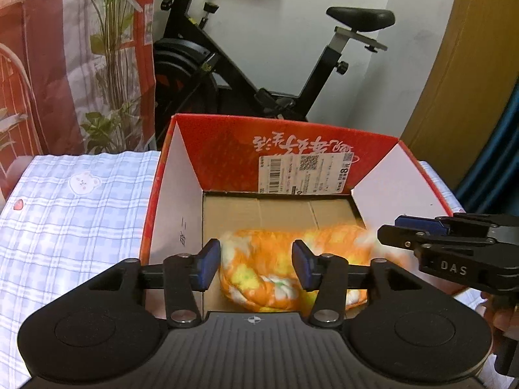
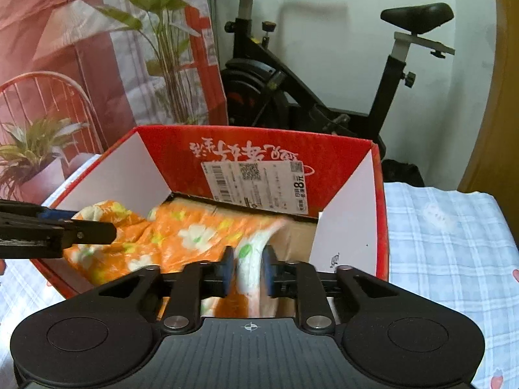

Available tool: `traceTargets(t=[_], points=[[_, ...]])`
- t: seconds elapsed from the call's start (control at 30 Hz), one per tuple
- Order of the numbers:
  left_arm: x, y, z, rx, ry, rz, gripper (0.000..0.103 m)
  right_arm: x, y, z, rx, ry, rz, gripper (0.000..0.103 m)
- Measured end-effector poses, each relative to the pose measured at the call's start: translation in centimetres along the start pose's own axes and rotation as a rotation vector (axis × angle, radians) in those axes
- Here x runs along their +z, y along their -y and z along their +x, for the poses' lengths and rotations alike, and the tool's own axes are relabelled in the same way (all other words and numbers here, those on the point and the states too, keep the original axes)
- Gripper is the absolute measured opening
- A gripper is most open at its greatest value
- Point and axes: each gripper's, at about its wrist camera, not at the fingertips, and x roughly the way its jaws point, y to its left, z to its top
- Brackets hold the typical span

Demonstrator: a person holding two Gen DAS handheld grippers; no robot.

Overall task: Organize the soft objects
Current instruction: 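Open both grippers to release the mitt and withdraw from the box, then close the left gripper on the blue cotton pad bag while the right gripper grasps it too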

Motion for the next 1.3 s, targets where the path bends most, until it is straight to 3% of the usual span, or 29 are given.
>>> traceTargets(t=[0.5,0.77,0.93,1.13,1.3], points=[[-3.0,0.7,-6.8,-0.028,0.047,0.012,0.051,-1.9,-2.2,-7.5,-0.003,0.099,-0.007,0.038],[-6.6,0.8,-10.1,-0.02,0.061,0.005,0.051,-5.4,-3.7,-12.4,0.019,0.156,-0.005,0.063],[-8.7,0.9,-11.3,-0.02,0.058,0.013,0.051,-8.1,-4.1,-14.4,0.022,0.175,0.024,0.089],[-11.0,1.1,-12.4,-0.016,0.054,0.024,0.051,-10.5,-4.6,-15.8,0.017,0.184,0.045,0.103],[-12.0,1.2,-13.0,-0.019,0.052,0.027,0.051,-11.7,-5.3,-16.5,0.005,0.193,0.027,0.103]])
